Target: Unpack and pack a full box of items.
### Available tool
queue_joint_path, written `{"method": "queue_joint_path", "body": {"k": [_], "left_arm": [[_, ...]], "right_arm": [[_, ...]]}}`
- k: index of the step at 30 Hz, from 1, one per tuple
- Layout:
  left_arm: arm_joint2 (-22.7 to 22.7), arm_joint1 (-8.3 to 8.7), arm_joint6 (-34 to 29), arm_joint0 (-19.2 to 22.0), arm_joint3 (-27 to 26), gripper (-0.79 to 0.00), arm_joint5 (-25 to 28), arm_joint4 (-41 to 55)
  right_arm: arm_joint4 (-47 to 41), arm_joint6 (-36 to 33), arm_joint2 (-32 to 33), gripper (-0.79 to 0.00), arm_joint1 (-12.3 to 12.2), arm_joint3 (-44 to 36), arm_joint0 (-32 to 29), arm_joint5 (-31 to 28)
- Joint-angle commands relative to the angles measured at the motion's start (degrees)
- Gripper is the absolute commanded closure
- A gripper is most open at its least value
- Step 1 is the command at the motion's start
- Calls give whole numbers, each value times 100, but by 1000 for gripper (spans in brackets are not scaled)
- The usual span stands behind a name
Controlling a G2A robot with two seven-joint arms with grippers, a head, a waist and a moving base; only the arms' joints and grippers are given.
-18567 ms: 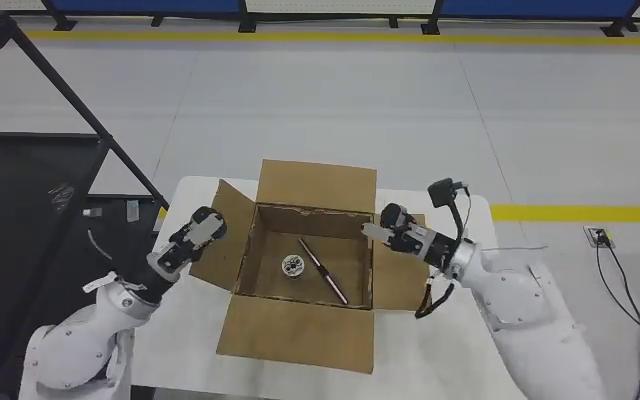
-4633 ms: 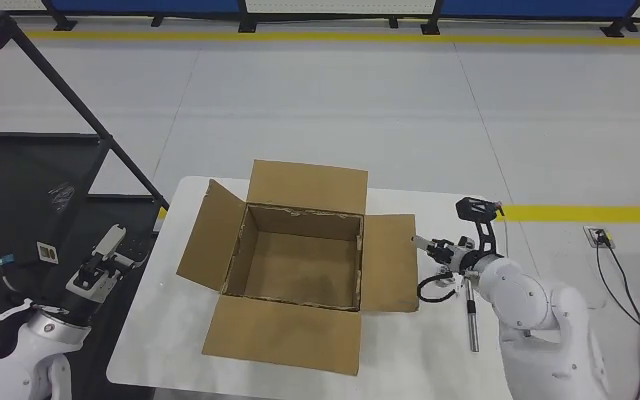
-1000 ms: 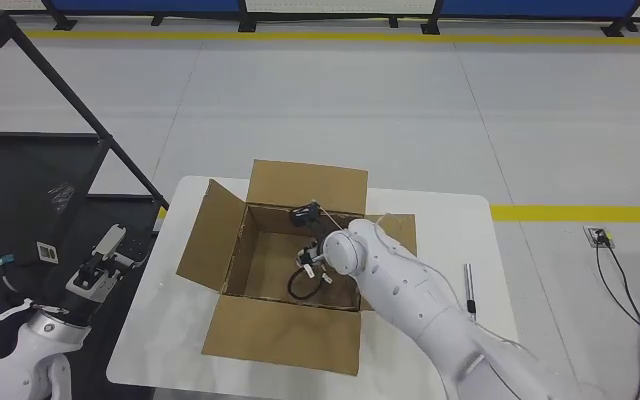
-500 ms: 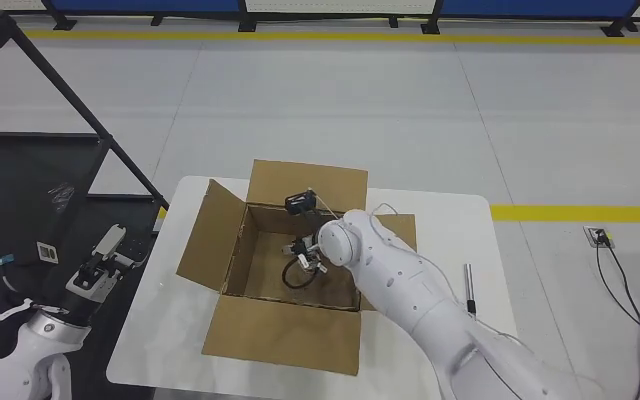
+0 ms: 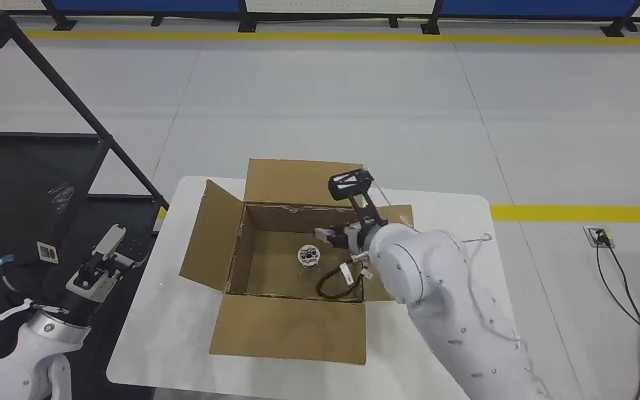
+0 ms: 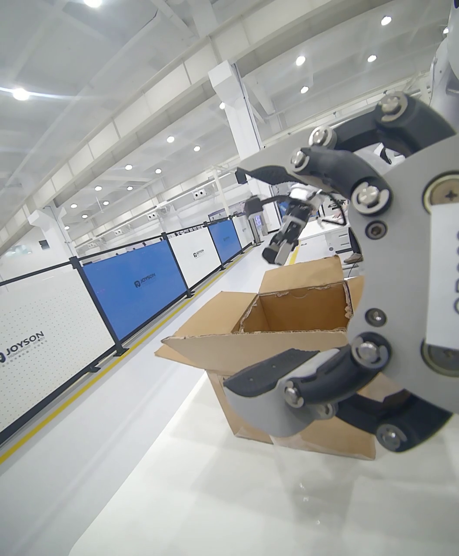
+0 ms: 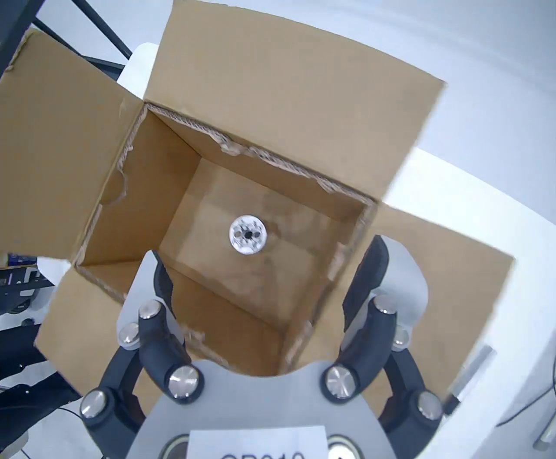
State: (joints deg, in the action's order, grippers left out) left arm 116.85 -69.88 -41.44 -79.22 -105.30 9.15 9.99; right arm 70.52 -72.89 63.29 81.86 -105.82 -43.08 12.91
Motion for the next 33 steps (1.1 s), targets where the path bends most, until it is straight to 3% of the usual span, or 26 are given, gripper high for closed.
{"method": "queue_joint_path", "body": {"k": [1,7,17,20,23,27,33], "left_arm": [[0,0,0,0,0,-785,0,0],[0,0,0,0,0,-785,0,0],[0,0,0,0,0,-785,0,0],[0,0,0,0,0,-785,0,0],[0,0,0,0,0,-785,0,0],[0,0,0,0,0,-785,0,0],[0,0,0,0,0,-785,0,0]], "right_arm": [[263,-355,510,-785,-94,-1009,-592,-131],[682,-914,1740,-785,-267,-1761,-1522,-313],[601,-1418,3248,-776,-446,-288,-2125,-734],[645,-1472,3301,-566,-472,225,-2108,-757],[602,-1375,3270,-468,-487,623,-2012,-822],[909,-1124,3120,-465,-508,1159,-1849,-794],[954,-792,2939,-391,-511,1813,-1562,-721]]}}
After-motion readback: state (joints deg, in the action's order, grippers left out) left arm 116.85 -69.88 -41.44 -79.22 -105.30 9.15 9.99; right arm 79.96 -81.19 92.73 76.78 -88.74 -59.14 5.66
